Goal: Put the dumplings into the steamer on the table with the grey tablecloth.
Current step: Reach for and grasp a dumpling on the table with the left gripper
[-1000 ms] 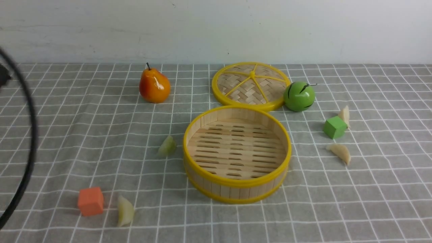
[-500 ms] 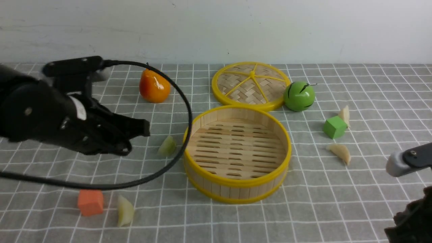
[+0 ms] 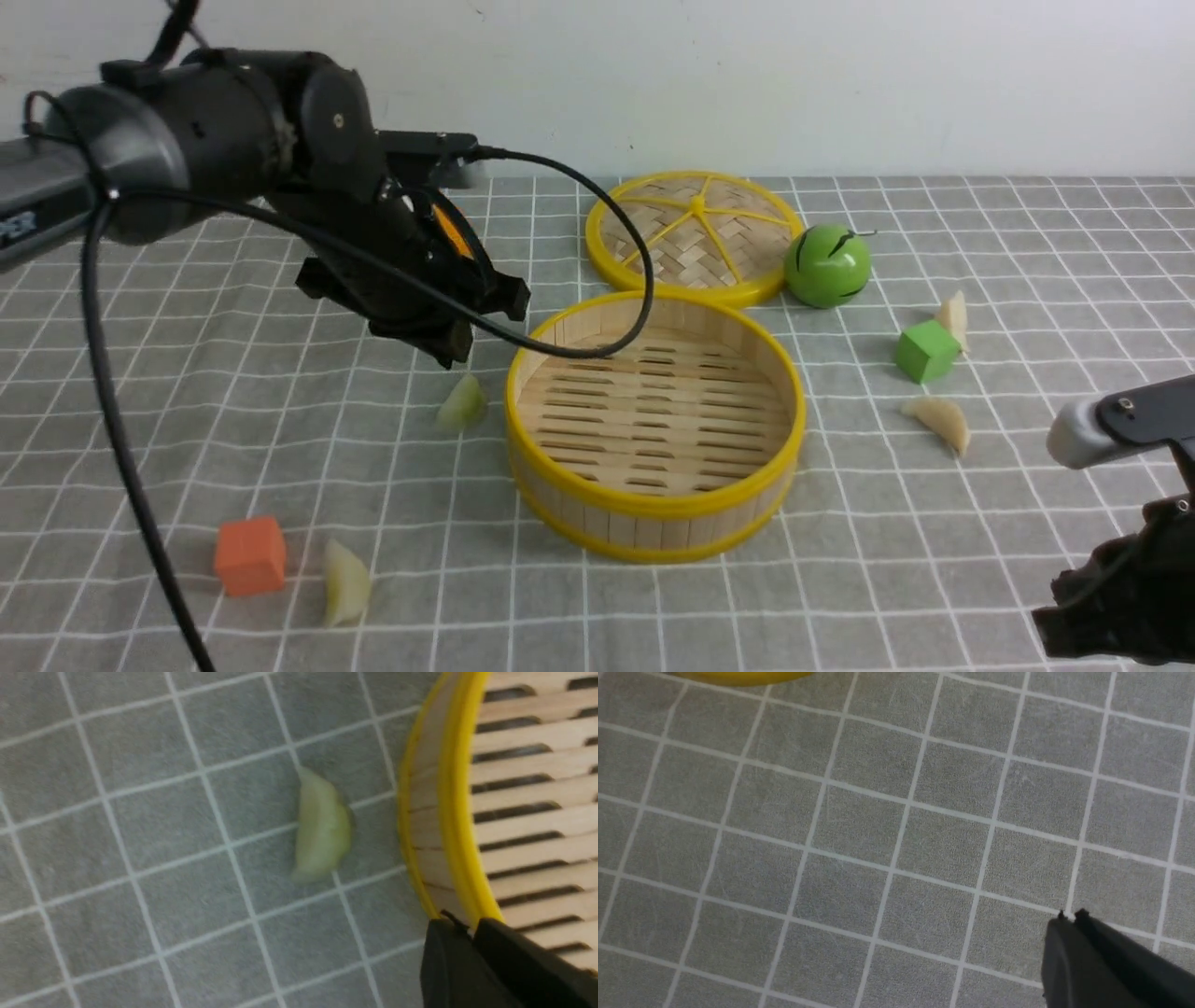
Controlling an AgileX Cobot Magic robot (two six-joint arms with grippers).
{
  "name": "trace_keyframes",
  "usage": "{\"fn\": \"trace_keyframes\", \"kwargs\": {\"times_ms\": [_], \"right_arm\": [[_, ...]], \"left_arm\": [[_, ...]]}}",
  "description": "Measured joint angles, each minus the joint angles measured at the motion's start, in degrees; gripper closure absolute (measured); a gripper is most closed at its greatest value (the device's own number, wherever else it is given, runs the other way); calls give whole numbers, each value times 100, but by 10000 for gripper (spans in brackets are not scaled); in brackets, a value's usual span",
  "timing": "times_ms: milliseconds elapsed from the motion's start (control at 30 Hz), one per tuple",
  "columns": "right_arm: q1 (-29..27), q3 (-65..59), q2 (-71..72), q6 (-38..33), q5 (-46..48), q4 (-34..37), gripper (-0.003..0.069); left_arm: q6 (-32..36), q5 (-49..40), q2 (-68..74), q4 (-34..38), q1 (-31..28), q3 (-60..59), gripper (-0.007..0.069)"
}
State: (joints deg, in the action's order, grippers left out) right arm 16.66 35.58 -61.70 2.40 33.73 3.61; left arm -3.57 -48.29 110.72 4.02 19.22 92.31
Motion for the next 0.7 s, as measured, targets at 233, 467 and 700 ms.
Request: {"fn": "trace_keyframes", "kwargs": {"times_ms": [233,467,700], "right_arm": [[0,0,0,0,-69,21,654],[0,0,0,0,-89,90,649],[0,0,0,-5,-89,150,645]], "left_arm": [[-274,310,829,-357,0,302,244],[-505,538,1369,-402,0,313,315],[-931,613,1393,-741,0,321,393]]}}
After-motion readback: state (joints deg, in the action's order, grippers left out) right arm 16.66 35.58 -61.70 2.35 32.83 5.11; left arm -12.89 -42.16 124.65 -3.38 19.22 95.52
